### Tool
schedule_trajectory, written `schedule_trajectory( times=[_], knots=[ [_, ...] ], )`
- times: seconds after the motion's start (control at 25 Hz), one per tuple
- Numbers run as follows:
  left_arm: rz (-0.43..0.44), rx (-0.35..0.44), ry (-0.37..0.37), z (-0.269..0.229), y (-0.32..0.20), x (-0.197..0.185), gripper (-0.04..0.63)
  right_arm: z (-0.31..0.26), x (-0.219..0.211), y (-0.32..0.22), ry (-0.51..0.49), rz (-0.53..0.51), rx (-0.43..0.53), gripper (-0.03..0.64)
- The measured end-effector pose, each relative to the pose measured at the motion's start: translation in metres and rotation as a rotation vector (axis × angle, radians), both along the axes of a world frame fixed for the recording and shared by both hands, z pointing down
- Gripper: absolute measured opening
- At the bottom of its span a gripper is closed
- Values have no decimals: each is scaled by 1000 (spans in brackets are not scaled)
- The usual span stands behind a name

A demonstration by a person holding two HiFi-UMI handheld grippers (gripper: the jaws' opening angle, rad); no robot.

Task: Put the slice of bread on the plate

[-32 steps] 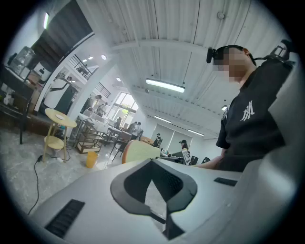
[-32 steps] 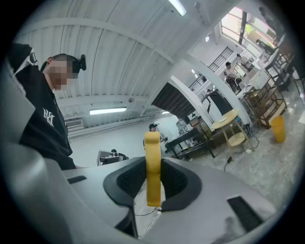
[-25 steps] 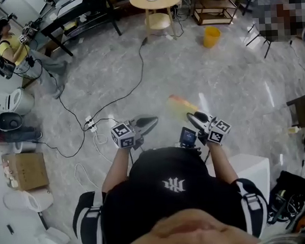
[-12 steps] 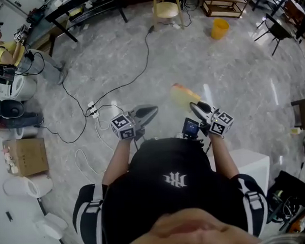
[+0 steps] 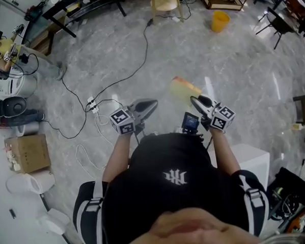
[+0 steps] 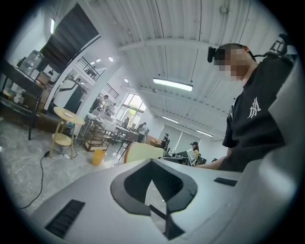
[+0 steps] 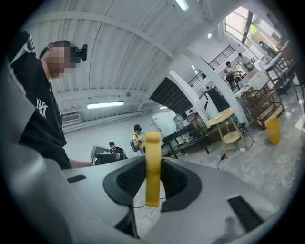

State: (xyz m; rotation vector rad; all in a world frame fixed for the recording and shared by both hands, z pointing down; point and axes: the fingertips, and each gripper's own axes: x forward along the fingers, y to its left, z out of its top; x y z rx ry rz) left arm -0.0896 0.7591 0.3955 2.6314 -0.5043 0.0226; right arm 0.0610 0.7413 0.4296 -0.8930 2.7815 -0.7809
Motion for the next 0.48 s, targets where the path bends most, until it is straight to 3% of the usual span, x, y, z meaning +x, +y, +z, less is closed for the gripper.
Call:
schedule_trajectory(
  times=[0.36, 0.48],
  knots=[
    [-56, -29, -50, 2, 7, -4, 5, 7, 5, 2, 68, -4, 5, 86],
    [-83, -2, -68, -3, 3, 3, 6, 4, 19, -9, 73, 9, 32, 86]
  ],
)
